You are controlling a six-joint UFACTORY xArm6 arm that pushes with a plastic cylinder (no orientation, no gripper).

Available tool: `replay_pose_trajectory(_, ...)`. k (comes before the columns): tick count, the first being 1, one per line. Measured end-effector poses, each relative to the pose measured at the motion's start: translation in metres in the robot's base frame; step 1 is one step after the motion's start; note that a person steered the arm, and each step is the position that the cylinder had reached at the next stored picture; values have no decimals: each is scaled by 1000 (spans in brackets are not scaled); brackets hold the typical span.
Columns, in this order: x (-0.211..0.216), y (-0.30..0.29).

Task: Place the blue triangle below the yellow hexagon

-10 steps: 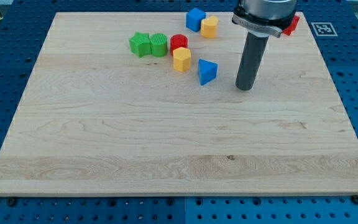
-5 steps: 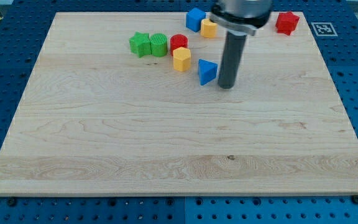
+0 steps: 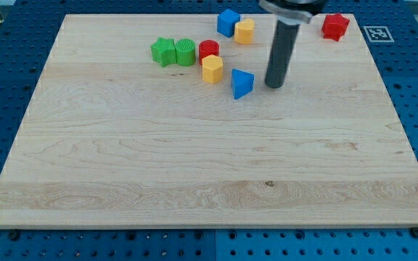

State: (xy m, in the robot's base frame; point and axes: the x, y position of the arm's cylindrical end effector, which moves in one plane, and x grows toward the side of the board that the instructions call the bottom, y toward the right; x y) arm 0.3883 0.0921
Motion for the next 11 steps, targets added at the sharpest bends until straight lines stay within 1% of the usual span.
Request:
replay_pose_trajectory(1, 10, -28)
replay_pose_trajectory(2, 19, -35)
replay_pose_trajectory(4, 48, -31)
replay_pose_trajectory(5, 34, -35)
replay_pose_trajectory(7, 37, 20)
replay_pose_trajectory(8, 32, -5)
replay_pose_trajectory(9, 32, -45)
replay_pose_trajectory(10, 32, -45)
replay_pose_trajectory(11, 39, -33)
